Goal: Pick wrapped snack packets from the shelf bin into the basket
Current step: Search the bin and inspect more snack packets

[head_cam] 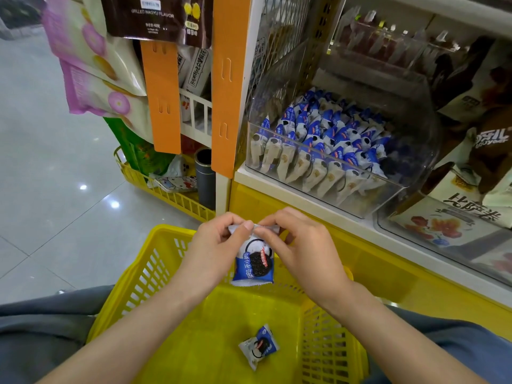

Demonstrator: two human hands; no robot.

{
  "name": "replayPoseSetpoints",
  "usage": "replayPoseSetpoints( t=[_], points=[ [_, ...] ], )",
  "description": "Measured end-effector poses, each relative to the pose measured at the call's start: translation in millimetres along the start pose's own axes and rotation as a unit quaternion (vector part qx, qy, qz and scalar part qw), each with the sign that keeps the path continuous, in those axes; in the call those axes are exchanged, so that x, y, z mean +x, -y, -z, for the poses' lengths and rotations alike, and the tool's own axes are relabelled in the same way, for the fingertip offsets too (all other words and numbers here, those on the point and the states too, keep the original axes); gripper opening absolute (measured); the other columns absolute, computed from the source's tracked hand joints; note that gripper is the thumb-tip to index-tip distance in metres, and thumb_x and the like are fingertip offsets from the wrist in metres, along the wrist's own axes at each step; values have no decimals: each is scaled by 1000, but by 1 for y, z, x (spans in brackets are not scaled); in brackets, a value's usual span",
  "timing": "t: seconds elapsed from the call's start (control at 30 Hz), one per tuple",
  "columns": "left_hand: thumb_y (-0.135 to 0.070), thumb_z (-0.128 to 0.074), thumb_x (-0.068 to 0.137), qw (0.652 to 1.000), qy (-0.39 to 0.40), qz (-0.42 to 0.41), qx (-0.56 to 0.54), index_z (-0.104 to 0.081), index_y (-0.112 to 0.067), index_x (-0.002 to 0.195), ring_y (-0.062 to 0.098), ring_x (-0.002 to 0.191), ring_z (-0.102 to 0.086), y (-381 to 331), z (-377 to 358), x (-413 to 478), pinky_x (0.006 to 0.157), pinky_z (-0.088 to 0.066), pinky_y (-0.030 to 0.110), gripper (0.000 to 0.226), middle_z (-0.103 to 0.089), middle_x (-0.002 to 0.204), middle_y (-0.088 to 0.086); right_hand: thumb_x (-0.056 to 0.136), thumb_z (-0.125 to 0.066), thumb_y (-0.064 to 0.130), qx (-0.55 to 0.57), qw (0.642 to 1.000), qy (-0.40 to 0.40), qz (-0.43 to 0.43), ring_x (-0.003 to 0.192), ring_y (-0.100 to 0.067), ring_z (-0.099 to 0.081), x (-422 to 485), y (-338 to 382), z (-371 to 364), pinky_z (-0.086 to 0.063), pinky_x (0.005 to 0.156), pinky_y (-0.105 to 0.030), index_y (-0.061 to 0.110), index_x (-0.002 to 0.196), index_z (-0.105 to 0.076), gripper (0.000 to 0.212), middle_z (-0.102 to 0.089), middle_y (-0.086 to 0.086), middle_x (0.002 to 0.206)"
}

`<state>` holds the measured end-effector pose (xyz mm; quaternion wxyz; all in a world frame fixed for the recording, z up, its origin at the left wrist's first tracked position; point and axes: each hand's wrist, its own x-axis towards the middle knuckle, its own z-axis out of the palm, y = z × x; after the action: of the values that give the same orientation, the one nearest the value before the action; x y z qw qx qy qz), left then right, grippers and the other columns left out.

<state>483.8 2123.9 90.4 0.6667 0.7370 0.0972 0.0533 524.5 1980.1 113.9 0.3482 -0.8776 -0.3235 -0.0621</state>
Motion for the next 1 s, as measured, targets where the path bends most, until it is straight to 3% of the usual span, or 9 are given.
replayPoseSetpoints(
  t=[0.17,0.27,0.4,0.6,0.67,0.77,0.83,0.9,1.0],
  points=[
    [-21,-56,90,996,-69,28,55,-56,-26,81,13,69,-56,6,3,3,66,-48,32,10,-60,75,-2,86,-61,28,51,993,-74,-78,80,-2,-57,3,-4,3,-45,62,-13,25,86,-65,4,-62,13,83],
    [-28,-42,97,992,-51,114,-4,-62,-21,79,14,58,-58,3,4,4,58,-49,27,28,-65,64,-1,84,-63,26,118,984,-88,-100,81,-1,-58,5,-2,4,-47,65,-15,31,82,-63,6,-61,16,82],
    [-43,-39,94,955,18,224,-193,-65,-12,96,18,76,-71,-6,7,5,66,-55,29,41,-74,83,5,81,-67,22,56,997,-53,21,88,-5,-56,-3,0,0,-48,75,-21,18,86,-70,6,-63,7,90],
    [-14,-57,87,951,10,186,-247,-67,-5,105,12,79,-68,-10,13,4,66,-55,24,23,-72,98,10,87,-55,32,-35,990,21,136,96,-8,-51,-8,-1,-3,-44,78,-20,17,94,-67,21,-61,4,100],
    [-14,-56,87,958,11,177,-224,-67,-10,109,14,85,-68,-10,14,3,74,-53,27,25,-72,99,7,88,-52,40,19,997,28,69,96,-1,-52,-8,3,-4,-44,80,-16,23,101,-62,24,-58,8,102],
    [-11,-55,87,967,8,160,-200,-65,-15,111,19,94,-67,-13,13,2,84,-51,35,26,-72,100,4,90,-48,38,147,983,-13,-111,94,2,-54,-4,5,-5,-46,77,-12,36,106,-49,16,-57,15,104],
    [-10,-55,87,974,22,144,-173,-65,-18,110,21,99,-66,-14,9,2,90,-50,38,26,-72,100,2,93,-47,31,251,942,11,-221,94,-3,-60,1,2,-4,-52,79,-24,23,113,-51,22,-61,6,109],
    [-8,-56,87,987,25,105,-122,-64,-20,109,11,95,-66,-14,5,0,86,-51,27,26,-72,99,-1,96,-44,25,358,890,59,-277,85,-5,-66,5,1,-3,-56,67,-23,6,113,-56,28,-66,-2,105],
    [-4,-59,86,998,-35,-25,42,-55,-19,112,0,94,-62,-8,1,-2,81,-48,14,30,-64,106,-8,94,-49,18,387,878,56,-275,70,-3,-65,5,5,-4,-55,57,-20,5,100,-59,17,-67,-3,92]
  ],
)
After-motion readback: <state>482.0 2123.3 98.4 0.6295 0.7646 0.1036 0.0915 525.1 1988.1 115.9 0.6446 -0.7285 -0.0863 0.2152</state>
